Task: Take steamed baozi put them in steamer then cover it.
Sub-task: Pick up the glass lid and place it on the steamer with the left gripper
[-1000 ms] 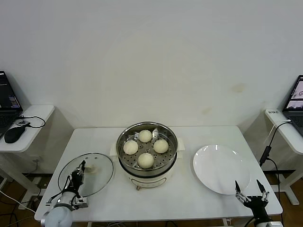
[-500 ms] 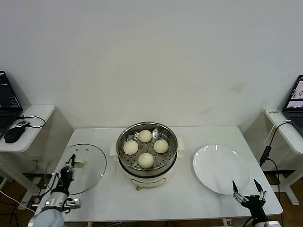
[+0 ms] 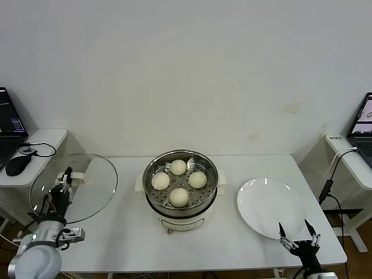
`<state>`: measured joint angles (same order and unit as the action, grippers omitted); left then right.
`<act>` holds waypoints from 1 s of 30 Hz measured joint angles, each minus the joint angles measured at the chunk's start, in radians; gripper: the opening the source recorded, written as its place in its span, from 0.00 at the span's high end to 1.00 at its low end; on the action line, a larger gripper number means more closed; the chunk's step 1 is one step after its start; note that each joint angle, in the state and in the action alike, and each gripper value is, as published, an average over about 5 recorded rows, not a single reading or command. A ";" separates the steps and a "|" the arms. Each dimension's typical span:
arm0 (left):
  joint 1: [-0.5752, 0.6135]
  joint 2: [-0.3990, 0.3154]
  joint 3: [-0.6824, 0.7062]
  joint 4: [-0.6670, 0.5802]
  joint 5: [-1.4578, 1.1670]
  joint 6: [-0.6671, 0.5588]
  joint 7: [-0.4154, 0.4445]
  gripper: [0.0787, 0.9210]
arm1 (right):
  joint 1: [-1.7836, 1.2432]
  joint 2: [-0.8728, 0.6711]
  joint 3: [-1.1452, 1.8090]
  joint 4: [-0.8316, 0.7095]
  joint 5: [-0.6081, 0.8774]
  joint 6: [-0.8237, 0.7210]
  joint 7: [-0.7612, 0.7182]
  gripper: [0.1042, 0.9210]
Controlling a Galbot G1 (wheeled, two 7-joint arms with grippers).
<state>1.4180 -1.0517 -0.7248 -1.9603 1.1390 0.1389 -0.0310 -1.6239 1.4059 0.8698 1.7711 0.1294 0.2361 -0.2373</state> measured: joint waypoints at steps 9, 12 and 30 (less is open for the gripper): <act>-0.060 0.075 0.149 -0.089 -0.116 0.079 0.034 0.94 | 0.008 0.033 -0.028 0.011 -0.056 0.008 0.019 0.12; -0.101 0.082 0.226 -0.096 -0.129 0.112 0.048 0.94 | 0.006 0.051 -0.039 0.021 -0.089 0.010 0.030 0.12; -0.380 -0.074 0.570 -0.021 0.030 0.330 0.224 0.94 | 0.039 0.148 -0.104 0.001 -0.355 0.011 0.143 0.12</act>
<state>1.0384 -1.1262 -0.1548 -1.9815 1.1691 0.4689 0.1926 -1.5853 1.5536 0.7655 1.7724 -0.2255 0.2473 -0.0946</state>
